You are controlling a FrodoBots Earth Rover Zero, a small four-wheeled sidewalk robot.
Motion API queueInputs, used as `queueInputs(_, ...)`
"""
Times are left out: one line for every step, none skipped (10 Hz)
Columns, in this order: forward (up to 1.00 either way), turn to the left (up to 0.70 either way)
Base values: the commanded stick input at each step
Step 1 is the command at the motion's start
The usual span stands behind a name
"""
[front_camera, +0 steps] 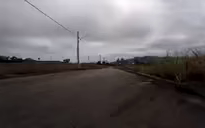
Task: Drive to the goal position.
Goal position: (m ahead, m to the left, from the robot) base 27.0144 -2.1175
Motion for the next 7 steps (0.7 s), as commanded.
queueInputs(0.70, 0.00)
queueInputs(0.70, 0.00)
queueInputs(0.70, 0.00)
queueInputs(0.70, 0.00)
queueInputs(0.70, 0.00)
queueInputs(0.70, 0.00)
queueInputs(0.70, 0.00)
